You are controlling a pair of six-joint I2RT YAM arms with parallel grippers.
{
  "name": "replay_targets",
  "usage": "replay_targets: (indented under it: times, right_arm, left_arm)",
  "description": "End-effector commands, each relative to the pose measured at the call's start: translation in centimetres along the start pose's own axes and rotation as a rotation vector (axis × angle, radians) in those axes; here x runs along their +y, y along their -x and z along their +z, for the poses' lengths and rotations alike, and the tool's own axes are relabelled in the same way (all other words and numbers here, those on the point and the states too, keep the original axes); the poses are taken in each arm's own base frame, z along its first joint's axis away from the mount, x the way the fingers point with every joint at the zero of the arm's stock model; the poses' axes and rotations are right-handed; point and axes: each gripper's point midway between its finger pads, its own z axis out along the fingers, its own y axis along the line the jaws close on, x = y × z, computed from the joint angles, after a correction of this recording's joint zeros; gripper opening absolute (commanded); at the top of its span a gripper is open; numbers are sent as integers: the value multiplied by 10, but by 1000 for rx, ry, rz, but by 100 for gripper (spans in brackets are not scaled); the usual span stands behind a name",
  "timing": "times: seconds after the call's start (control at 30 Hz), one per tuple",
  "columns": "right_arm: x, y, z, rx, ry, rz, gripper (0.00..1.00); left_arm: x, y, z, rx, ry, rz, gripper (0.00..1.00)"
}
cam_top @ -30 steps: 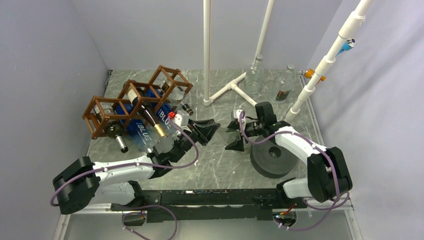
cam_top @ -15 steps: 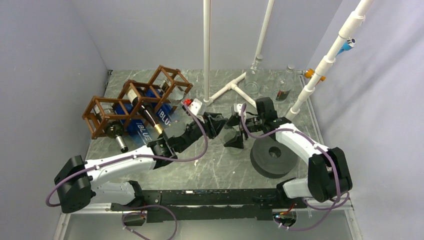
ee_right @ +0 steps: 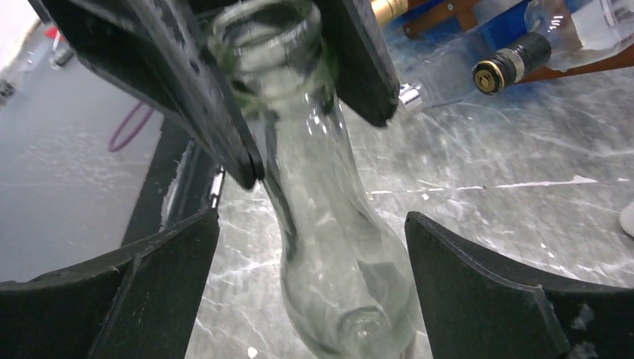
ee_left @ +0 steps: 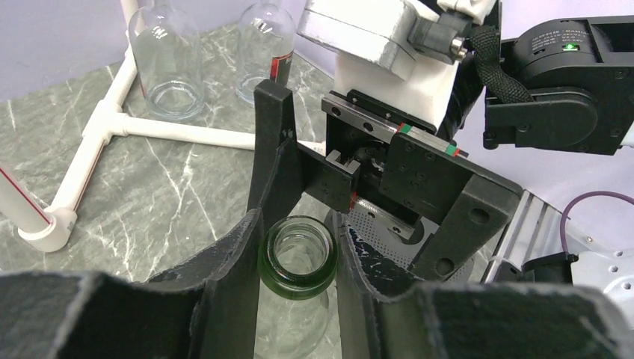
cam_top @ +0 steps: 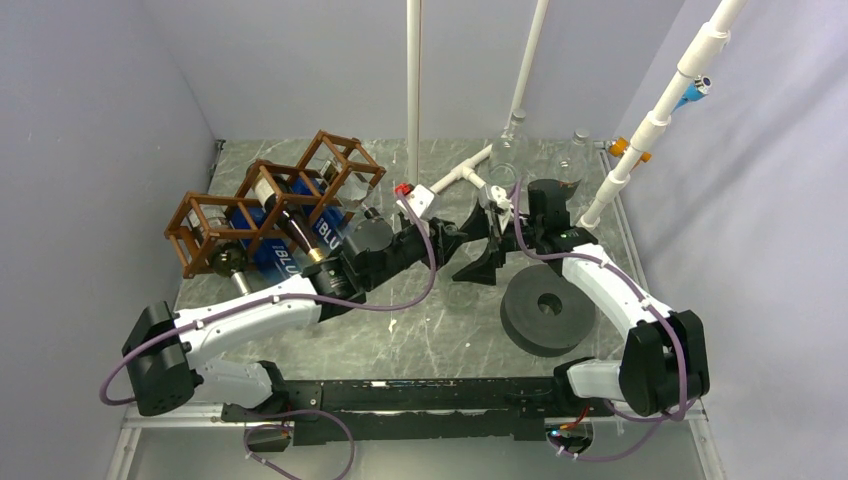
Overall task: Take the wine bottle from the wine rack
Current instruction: Place the wine bottle at the center of the board.
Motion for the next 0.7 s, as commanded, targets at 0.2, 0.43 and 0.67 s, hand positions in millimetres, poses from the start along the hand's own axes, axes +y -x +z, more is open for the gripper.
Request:
replay_targets:
  times: [0.2, 0.43, 0.67]
  right_arm:
    - [19, 49, 5, -77, 89, -30, 75]
    - [19, 47, 6, -80, 87, -23, 19]
    - [18, 40, 5, -53, 83, -42, 0]
  left_arm:
    - [-21, 41, 14, -81, -71, -10, 0]
    - [-22, 42, 19, -72, -68, -24, 0]
    - [-22, 48, 8, -69, -52, -71, 58]
